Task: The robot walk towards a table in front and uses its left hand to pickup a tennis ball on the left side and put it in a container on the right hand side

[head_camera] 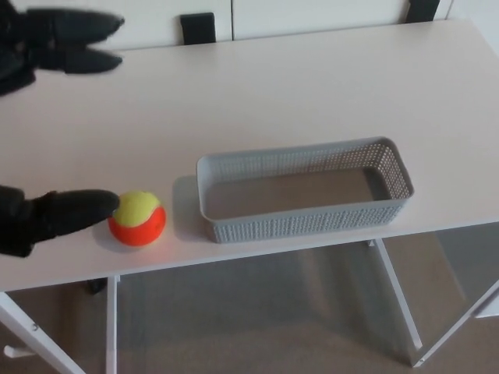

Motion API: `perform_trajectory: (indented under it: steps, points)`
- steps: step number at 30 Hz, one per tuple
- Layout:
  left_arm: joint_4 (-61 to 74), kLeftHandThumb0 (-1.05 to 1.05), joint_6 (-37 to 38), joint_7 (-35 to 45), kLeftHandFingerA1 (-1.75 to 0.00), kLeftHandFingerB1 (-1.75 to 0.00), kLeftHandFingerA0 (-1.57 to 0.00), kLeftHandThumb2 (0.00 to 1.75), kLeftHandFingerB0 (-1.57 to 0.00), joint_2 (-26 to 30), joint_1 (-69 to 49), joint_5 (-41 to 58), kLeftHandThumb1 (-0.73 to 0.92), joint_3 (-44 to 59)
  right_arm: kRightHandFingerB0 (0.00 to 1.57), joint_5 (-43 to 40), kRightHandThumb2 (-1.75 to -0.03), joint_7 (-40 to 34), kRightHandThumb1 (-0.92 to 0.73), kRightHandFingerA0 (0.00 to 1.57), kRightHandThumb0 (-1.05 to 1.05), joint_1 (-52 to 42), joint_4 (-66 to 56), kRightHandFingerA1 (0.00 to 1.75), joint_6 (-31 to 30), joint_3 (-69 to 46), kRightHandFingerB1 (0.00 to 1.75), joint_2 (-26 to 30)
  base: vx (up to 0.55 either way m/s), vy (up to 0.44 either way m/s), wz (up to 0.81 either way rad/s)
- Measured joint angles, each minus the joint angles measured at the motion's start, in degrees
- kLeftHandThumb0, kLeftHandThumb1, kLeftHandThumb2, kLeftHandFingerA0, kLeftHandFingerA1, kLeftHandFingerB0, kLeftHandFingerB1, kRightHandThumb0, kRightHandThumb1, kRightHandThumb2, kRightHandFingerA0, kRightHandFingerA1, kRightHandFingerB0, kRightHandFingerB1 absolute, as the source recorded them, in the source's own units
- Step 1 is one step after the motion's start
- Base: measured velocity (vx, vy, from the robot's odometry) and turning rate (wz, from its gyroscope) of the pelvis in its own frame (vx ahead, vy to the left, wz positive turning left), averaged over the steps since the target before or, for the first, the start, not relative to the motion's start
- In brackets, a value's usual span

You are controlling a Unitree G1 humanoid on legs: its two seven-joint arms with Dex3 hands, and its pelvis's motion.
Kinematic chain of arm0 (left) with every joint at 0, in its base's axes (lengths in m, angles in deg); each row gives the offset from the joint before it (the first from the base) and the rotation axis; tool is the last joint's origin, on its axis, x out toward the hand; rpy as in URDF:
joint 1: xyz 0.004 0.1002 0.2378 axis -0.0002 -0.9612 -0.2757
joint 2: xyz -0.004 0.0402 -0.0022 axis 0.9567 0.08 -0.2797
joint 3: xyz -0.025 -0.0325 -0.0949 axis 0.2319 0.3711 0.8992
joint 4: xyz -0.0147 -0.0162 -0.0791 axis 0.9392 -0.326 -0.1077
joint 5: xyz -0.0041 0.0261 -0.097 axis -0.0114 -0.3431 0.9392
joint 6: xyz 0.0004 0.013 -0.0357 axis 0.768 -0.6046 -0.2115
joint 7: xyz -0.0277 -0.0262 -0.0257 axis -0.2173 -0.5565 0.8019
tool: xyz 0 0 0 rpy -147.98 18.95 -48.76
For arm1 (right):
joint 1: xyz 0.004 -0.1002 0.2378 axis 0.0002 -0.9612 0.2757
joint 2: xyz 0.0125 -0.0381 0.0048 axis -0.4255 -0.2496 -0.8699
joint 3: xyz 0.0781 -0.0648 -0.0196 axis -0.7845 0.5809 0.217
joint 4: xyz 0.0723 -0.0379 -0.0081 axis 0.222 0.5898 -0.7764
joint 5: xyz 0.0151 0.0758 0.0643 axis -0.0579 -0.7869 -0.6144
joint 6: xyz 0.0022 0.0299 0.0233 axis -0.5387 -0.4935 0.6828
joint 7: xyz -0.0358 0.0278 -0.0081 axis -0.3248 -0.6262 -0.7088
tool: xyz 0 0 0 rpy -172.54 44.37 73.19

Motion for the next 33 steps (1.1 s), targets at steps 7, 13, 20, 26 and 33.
perform_trajectory:
  steps: [7, 13, 20, 26, 33]
  points:
    - [-4.20, -0.49, -1.30, -1.85, -0.61, -0.49, -0.09, 0.48, -0.17, -0.33, 3.21, -6.77, 0.19, -4.95, 0.35, 0.01, -0.62, 0.00, -0.47, 0.54, -0.30, -0.15, -1.82, 0.48, -0.52, 0.02, 0.41, -0.01, 0.00, 0.000, 0.00]
    - [-11.06, -0.54, -2.75, -2.37, -0.60, -0.47, -0.03, 0.48, -0.15, -0.21, 5.45, -12.54, 0.16, -11.37, 0.37, -0.07, -0.60, 0.13, -0.48, 0.54, -0.25, 0.39, -1.89, 0.46, -1.08, -0.03, 0.40, -0.01, 0.00, 0.000, 0.00]
    - [-19.53, -0.58, -4.76, -2.61, -0.50, -0.39, -0.02, 0.47, -0.15, -0.18, 8.16, -18.70, 0.15, -18.34, 0.36, -0.77, -0.61, 0.91, -0.50, 0.53, -0.23, 0.59, -2.19, 0.46, -2.10, -0.36, 0.40, -0.04, 0.00, 0.000, 0.00]
    - [-28.05, -0.55, -6.92, -3.18, -0.49, -0.36, -0.03, 0.47, -0.15, -0.11, 10.00, -24.73, 0.15, -24.08, 0.36, -1.84, -0.61, 2.25, -0.49, 0.52, -0.25, 0.52, -3.28, 0.47, -3.58, -0.88, 0.41, -0.09, 0.00, 0.000, 0.00]
    - [-38.88, -0.40, -7.63, -5.14, -0.51, -0.35, -0.18, 0.48, -0.24, -0.80, 11.28, -30.88, 0.13, -27.76, 0.38, -4.48, -0.56, 4.71, -0.55, 0.55, -0.19, 0.53, -4.94, 0.44, -6.32, -2.51, 0.37, -0.45, 0.00, 0.000, 0.00]
